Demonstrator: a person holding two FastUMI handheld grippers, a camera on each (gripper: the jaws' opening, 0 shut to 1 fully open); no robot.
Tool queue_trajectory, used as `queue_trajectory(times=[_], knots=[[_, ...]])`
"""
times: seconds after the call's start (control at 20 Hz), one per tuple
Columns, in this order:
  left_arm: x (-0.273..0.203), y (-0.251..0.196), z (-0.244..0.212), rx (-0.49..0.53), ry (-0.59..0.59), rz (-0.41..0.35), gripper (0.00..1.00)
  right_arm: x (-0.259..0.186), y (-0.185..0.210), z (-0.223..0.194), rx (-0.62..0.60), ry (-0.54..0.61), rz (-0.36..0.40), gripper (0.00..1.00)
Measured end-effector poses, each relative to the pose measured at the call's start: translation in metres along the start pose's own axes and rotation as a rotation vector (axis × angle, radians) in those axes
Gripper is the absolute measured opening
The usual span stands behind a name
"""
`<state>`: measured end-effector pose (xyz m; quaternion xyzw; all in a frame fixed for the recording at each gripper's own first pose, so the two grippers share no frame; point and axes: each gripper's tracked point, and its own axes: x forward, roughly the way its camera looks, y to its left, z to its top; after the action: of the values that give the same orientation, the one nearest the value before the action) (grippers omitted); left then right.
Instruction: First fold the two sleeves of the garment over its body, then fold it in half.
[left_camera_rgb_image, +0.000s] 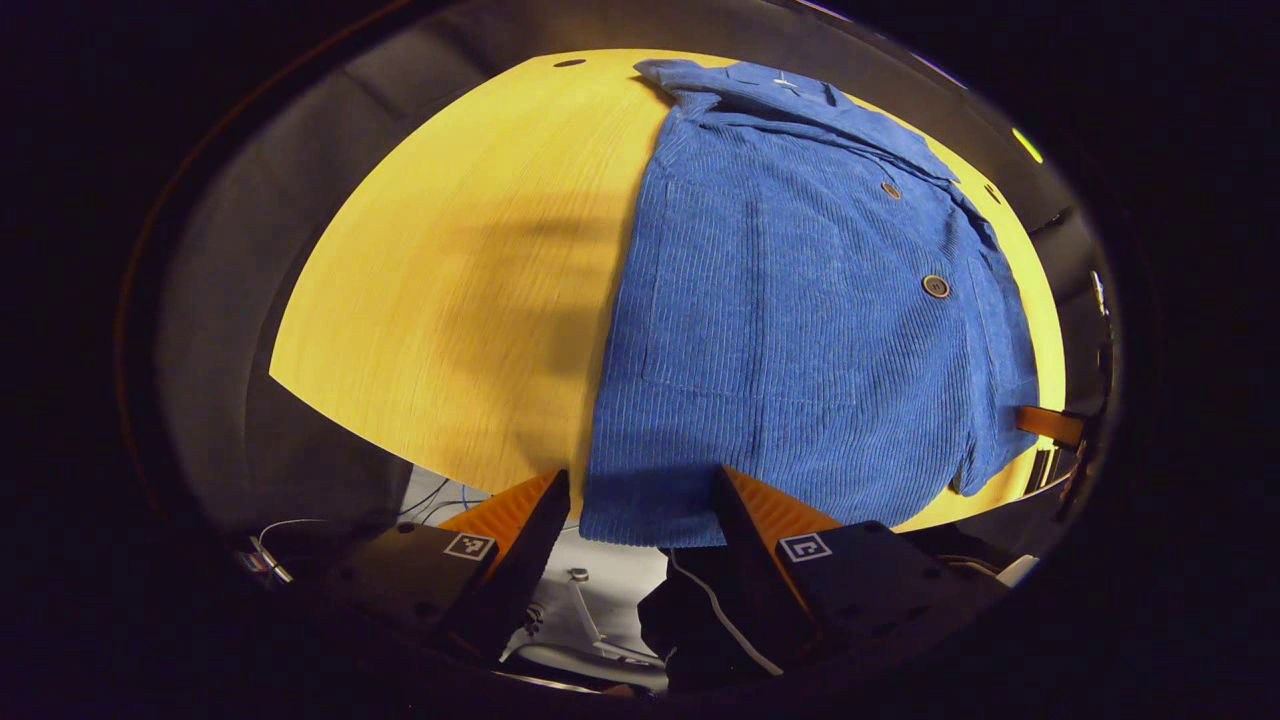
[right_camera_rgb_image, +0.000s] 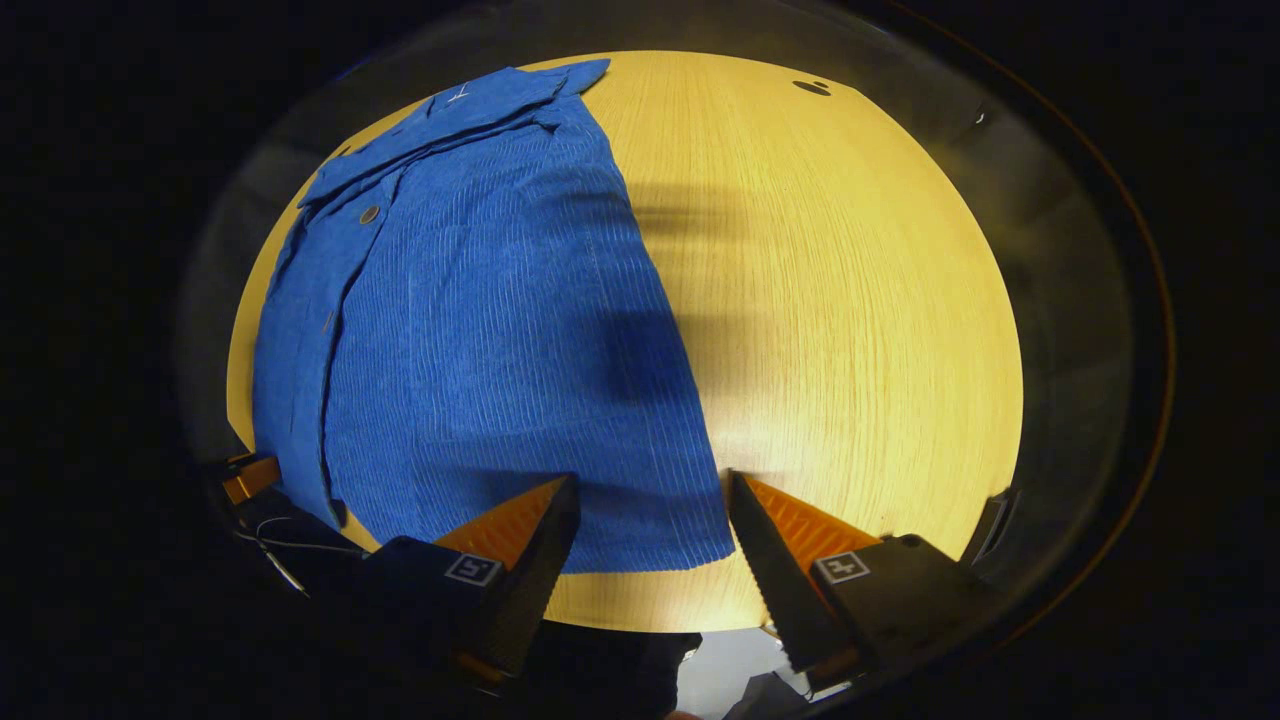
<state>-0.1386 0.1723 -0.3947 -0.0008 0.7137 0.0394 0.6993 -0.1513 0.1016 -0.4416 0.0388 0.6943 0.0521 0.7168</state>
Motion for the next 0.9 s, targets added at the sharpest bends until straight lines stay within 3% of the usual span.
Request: queue_trajectory(times=[0.05, 0.1, 0.2, 0.25, 0.3, 0.4, 0.45, 0.5, 0.55, 0.9], knots=[[0.0, 0.0, 0.001, 0.002, -0.01, 0.0, 0.86, -0.001, 0.001, 0.001, 0.003, 0.003, 0.001, 0.89], [0.0, 0.0, 0.0, 0.01, -0.01, 0.0, 0.86, -0.002, 0.003, 0.0, 0.013, 0.003, 0.004, 0.89], [0.004, -0.001, 0.001, 0.042, -0.004, -0.007, 0.83, 0.0, 0.01, 0.001, 0.023, -0.015, 0.009, 0.63], [0.001, -0.002, 0.002, 0.058, -0.003, -0.012, 0.81, 0.0, 0.016, 0.001, 0.015, -0.032, 0.024, 0.41], [0.002, -0.003, 0.004, 0.056, -0.006, -0.017, 0.64, 0.0, 0.02, 0.0, 0.019, -0.038, 0.029, 0.43], [0.001, -0.013, 0.006, 0.042, -0.003, -0.032, 0.3, 0.0, 0.021, 0.001, 0.005, -0.058, 0.02, 0.18], [0.002, -0.014, 0.007, 0.047, -0.004, -0.032, 0.14, 0.002, 0.026, 0.001, 0.016, -0.069, 0.048, 0.18], [0.004, -0.014, 0.006, 0.057, 0.008, -0.031, 0.04, 0.001, 0.026, 0.002, 0.04, -0.081, 0.048, 0.11], [0.007, -0.015, 0.005, 0.06, 0.002, -0.046, 0.02, 0.001, 0.027, 0.002, 0.03, -0.078, 0.05, 0.05], [-0.005, -0.029, 0.005, 0.064, 0.02, -0.139, 0.0, -0.005, 0.032, -0.003, -0.02, -0.06, 0.057, 0.02]])
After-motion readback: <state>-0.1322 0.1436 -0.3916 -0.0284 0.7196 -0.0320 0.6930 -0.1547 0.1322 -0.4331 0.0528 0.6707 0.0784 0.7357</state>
